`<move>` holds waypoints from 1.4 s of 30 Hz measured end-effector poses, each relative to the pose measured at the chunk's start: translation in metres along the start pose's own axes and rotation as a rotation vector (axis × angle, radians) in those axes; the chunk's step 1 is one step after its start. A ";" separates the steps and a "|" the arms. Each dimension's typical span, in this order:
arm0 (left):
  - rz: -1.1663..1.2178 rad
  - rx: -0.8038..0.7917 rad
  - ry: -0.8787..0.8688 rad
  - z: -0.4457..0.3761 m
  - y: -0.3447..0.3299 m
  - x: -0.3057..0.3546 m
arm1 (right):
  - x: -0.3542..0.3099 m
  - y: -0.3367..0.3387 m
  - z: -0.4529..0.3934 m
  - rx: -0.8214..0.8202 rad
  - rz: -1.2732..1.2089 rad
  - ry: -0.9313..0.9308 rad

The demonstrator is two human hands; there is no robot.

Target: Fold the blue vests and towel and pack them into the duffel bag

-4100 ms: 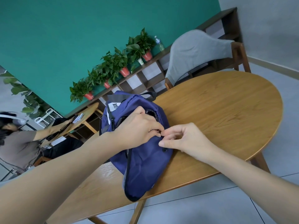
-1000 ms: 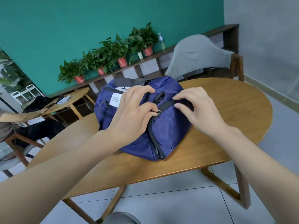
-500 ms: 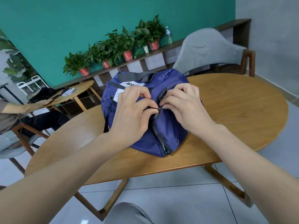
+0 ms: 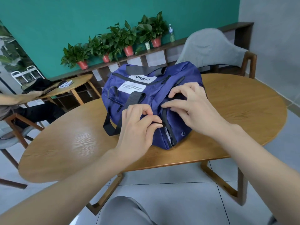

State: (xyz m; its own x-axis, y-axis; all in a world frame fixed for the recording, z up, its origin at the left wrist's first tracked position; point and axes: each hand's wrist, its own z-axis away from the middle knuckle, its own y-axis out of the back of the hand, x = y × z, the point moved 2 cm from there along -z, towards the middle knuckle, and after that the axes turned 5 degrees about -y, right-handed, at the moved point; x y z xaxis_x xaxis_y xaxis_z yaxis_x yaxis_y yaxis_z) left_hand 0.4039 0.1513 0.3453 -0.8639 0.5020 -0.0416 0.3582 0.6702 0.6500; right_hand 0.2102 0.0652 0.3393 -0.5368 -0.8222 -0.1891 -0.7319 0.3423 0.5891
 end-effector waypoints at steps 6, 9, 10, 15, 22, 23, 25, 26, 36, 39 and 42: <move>0.050 0.040 0.057 0.010 -0.006 -0.001 | -0.015 -0.018 0.011 -0.098 0.154 0.077; 0.087 0.064 0.106 0.018 -0.011 -0.001 | -0.013 -0.019 0.009 -0.065 0.168 0.054; 0.095 0.055 0.109 0.022 -0.015 0.000 | -0.012 -0.019 0.008 -0.055 0.172 0.045; 0.178 -0.092 0.096 0.050 -0.052 0.009 | -0.007 -0.018 0.004 0.018 0.176 -0.017; 0.277 -0.155 0.196 0.044 -0.065 0.011 | -0.001 -0.016 0.005 0.091 0.168 -0.106; 0.285 -0.165 0.207 0.043 -0.066 0.012 | 0.000 -0.015 0.005 0.092 0.175 -0.114; 0.295 -0.167 0.224 0.042 -0.067 0.015 | 0.003 -0.014 0.007 0.092 0.183 -0.124; 0.295 -0.161 0.221 0.041 -0.068 0.017 | 0.005 -0.014 0.009 0.088 0.174 -0.130; 0.366 -0.116 0.148 0.024 -0.064 0.035 | 0.058 0.039 0.033 0.096 0.266 -0.477; 0.377 -0.076 0.126 0.011 -0.061 0.037 | 0.086 0.054 0.033 0.098 0.355 -0.610; 0.397 -0.026 0.119 0.001 -0.057 0.033 | 0.107 0.064 0.029 0.118 0.319 -0.740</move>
State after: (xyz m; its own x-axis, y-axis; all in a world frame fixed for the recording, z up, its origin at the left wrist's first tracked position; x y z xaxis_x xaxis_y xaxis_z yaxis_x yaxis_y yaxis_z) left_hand 0.3552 0.1306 0.3064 -0.6959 0.6512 0.3028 0.6640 0.4227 0.6168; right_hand 0.0938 0.0128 0.3345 -0.8349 -0.1776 -0.5209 -0.5143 0.5888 0.6236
